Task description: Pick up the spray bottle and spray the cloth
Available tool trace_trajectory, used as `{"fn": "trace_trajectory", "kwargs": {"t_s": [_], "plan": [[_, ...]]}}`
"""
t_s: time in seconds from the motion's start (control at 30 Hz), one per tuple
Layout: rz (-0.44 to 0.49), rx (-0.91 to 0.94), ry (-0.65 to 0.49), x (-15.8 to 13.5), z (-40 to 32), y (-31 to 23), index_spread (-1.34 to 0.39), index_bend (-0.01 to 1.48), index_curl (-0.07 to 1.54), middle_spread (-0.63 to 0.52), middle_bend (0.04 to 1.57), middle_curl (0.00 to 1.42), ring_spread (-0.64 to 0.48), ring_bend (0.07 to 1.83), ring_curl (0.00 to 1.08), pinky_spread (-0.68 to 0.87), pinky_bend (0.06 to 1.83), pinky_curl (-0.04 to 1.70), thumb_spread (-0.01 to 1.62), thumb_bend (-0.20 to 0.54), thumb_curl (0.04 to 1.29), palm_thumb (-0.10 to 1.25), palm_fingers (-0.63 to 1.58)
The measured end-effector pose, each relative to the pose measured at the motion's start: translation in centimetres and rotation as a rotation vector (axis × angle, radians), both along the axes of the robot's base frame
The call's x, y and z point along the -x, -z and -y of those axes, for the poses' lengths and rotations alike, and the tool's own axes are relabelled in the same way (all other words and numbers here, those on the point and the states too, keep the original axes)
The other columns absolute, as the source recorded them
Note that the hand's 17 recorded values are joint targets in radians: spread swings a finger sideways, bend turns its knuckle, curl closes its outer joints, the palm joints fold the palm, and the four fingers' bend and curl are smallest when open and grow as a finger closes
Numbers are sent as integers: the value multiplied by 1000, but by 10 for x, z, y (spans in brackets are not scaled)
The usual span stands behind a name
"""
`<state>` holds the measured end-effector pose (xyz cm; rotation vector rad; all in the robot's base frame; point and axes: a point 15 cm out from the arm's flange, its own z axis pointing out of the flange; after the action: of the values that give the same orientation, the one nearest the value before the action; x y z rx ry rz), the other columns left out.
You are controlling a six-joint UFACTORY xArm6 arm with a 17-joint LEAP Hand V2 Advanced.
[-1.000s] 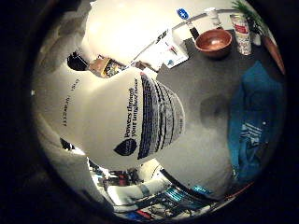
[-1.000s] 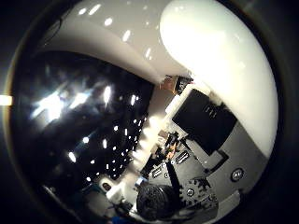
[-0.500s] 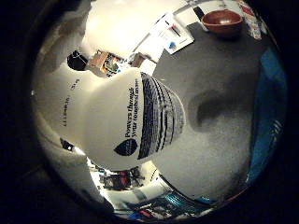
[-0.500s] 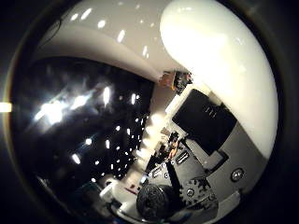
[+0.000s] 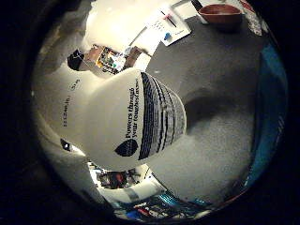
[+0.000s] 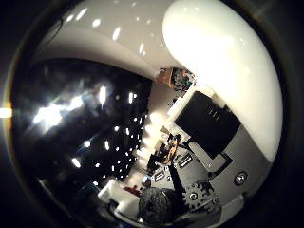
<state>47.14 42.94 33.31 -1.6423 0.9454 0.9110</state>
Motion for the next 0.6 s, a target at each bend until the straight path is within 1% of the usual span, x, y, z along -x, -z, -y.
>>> {"fn": "trace_trajectory", "kwargs": {"t_s": [0.07, 0.23, 0.3, 0.47, 0.6], "plan": [[-6, 6, 10, -4, 4, 5, -242, 1124, 824, -130, 1361, 779, -242, 1307, 861, -193, 1068, 1345, 941, -15, 832, 912, 1107], [-9, 35, 1, -4, 7, 13, -238, 1106, 820, -133, 1344, 781, -243, 1304, 858, -201, 1071, 1333, 934, -18, 827, 907, 1090], [-4, 57, -9, -5, 9, 16, -234, 1076, 814, -133, 1319, 777, -241, 1291, 849, -207, 1063, 1303, 926, -23, 820, 891, 1081], [5, 115, -27, -12, 21, 24, -243, 925, 792, -120, 1232, 746, -225, 1263, 785, -248, 1008, 1176, 862, -26, 807, 864, 1088], [-6, 150, -39, -16, 35, 32, -275, 735, 785, -111, 1172, 717, -207, 1228, 720, -304, 1000, 1046, 808, -25, 799, 864, 1080]]}}
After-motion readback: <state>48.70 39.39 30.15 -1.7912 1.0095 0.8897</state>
